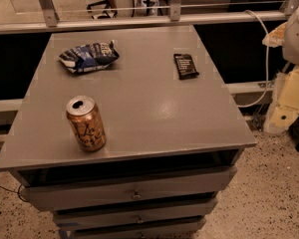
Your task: Pick blue chip bag
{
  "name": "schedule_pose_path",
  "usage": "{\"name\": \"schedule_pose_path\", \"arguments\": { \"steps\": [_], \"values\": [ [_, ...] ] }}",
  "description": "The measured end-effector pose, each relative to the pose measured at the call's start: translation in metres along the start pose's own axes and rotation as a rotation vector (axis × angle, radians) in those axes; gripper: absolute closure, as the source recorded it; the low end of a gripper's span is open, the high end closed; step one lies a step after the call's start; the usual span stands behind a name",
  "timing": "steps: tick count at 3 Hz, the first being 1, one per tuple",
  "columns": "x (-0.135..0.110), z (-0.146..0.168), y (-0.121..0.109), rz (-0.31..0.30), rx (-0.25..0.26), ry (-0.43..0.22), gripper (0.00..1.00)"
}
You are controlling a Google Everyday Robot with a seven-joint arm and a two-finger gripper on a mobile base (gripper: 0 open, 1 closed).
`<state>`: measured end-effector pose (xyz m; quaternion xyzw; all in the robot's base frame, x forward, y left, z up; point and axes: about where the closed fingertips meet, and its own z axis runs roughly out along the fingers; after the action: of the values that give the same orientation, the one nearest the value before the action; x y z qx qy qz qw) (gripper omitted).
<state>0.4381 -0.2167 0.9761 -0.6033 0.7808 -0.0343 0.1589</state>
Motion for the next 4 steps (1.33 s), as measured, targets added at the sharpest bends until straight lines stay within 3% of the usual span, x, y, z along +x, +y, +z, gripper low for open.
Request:
{"name": "schedule_pose_path", "arguments": {
  "steps": [2, 3, 4],
  "values": [
    [-0.008, 0.005, -0.005, -0.014, 0.012, -0.029, 0.00],
    [-0.046, 0.035, -0.032, -0.090, 0.029, -0.118, 0.00],
    [-0.107, 0.074, -0.074, -0.161, 0.055, -0.247, 0.00]
  ]
}}
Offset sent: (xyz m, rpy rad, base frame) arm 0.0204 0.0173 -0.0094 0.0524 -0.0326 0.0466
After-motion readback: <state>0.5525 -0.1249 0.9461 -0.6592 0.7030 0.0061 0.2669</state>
